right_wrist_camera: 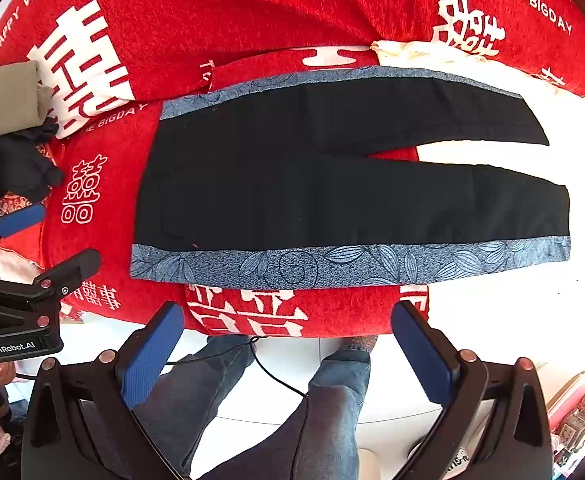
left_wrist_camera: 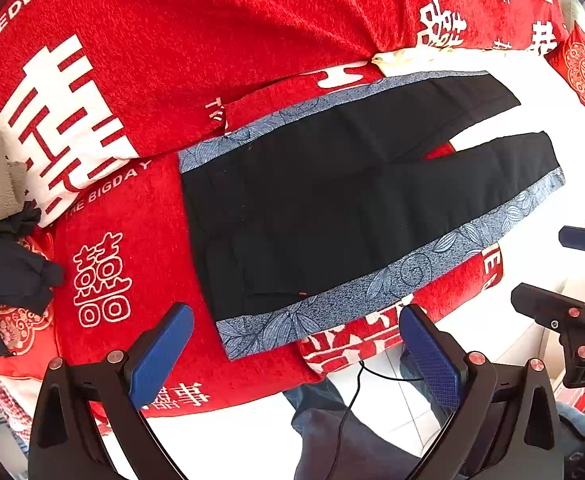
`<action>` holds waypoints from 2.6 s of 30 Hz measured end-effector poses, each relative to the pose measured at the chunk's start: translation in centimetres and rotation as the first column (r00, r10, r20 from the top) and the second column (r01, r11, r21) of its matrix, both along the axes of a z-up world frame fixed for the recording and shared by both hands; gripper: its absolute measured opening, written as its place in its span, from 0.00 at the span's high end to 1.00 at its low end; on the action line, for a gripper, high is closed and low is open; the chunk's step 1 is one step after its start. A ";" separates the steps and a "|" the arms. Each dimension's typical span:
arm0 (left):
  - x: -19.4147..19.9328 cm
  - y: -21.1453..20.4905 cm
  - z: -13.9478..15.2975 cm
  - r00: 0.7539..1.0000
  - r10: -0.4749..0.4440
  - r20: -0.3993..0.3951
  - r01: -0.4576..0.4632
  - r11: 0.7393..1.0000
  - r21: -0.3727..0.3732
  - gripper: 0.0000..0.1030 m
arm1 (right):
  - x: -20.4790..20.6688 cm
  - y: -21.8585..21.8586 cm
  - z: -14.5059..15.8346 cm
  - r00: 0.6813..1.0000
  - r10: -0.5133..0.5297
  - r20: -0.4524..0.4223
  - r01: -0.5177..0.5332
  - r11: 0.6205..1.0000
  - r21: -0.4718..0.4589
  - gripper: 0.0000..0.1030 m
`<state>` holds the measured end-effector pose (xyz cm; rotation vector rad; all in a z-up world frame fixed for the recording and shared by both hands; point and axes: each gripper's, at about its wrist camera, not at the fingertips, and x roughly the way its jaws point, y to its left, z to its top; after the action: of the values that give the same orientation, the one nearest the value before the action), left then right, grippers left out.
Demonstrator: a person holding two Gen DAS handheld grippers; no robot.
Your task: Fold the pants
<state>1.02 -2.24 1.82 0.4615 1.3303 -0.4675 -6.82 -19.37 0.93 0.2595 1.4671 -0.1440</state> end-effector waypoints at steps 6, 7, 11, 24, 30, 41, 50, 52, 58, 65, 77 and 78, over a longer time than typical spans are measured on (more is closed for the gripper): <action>0.1 -0.4 -0.1 1.000 -0.004 0.004 0.004 1.000 0.013 0.00 | 0.0 -0.3 0.2 1.000 0.005 -0.003 -0.005 1.000 -0.014 0.00; 0.1 -0.5 -0.1 1.000 -0.005 0.006 0.005 1.000 0.019 0.00 | 0.0 -0.4 0.2 1.000 0.002 -0.005 -0.002 1.000 -0.018 0.00; 0.0 -0.7 0.0 1.000 -0.007 0.011 0.007 1.000 0.012 0.00 | -0.1 -0.8 0.3 1.000 -0.004 -0.007 0.004 1.000 -0.023 0.00; -0.5 -1.0 0.5 0.999 -0.034 0.029 0.034 0.999 0.004 0.00 | -1.0 -1.3 0.7 0.999 -0.039 0.005 0.040 0.998 -0.041 0.00; -0.5 -1.0 0.7 0.999 -0.032 0.037 0.032 0.999 0.004 0.00 | -1.5 -1.4 0.7 0.999 -0.054 0.002 0.054 0.998 -0.043 0.00; -0.2 -0.5 0.7 0.999 -0.007 0.039 0.007 1.000 0.007 0.00 | -1.4 -1.3 0.6 0.999 -0.041 0.001 0.041 0.998 -0.044 0.00; 0.2 1.2 0.9 0.997 0.062 0.047 -0.062 0.998 0.007 0.00 | -1.0 -0.8 -0.4 0.999 -0.031 -0.018 0.031 0.999 -0.005 0.00; 0.1 1.5 0.8 0.997 0.071 0.043 -0.072 0.997 0.013 0.00 | -1.0 -0.9 -0.7 0.999 -0.039 -0.023 0.039 0.999 0.009 0.00; 0.1 2.2 1.0 0.992 0.109 0.066 -0.111 0.993 0.036 0.00 | -0.4 -2.0 -1.0 0.998 -0.065 -0.006 0.065 0.997 0.042 0.00; -0.4 1.8 1.4 0.984 0.138 0.111 -0.147 0.987 0.070 0.00 | 0.0 -4.3 -1.2 0.994 -0.105 0.036 0.101 0.989 0.107 0.00; -2.6 -0.5 1.1 0.924 0.372 0.085 -0.379 0.920 0.098 0.00 | -2.0 -10.7 -1.0 0.997 -0.044 0.070 0.029 0.980 0.197 0.00; -2.9 -0.6 0.9 0.919 0.385 0.080 -0.392 0.914 0.103 0.00 | -2.1 -11.1 -1.2 0.997 -0.035 0.067 0.021 0.980 0.199 0.00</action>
<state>-1.88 -2.88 2.76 0.2919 1.3568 -0.0435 -8.90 -30.48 -0.30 0.4428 1.4096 -0.0110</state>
